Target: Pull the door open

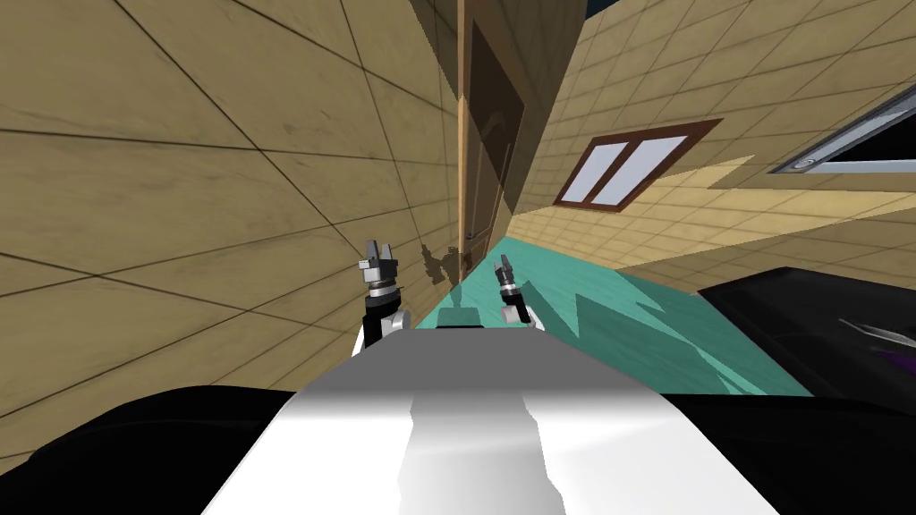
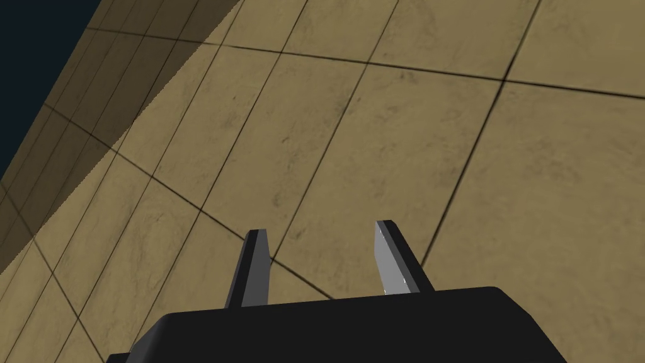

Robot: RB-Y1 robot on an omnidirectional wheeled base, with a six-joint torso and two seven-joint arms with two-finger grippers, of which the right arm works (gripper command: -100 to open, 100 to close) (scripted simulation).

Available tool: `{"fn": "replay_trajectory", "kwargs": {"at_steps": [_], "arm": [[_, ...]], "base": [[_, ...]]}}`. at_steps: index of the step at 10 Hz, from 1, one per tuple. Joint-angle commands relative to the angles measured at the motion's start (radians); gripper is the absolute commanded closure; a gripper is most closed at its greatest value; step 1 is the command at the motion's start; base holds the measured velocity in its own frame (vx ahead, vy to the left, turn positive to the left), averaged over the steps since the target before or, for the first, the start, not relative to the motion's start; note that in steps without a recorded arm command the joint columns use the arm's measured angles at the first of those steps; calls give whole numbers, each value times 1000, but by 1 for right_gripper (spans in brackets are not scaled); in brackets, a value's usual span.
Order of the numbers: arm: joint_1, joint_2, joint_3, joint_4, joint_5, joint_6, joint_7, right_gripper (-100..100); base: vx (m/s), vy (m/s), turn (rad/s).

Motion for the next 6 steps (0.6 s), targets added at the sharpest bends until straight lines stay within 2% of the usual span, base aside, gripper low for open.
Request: {"fn": "replay_trajectory", "kwargs": {"at_steps": [1, 6], "arm": [[-16, -9, 8, 39, -1, -12, -10, -100], [-62, -38, 32, 150, -7, -41, -41, -100]], "base": [[95, -70, 134], [78, -64, 122]]}}
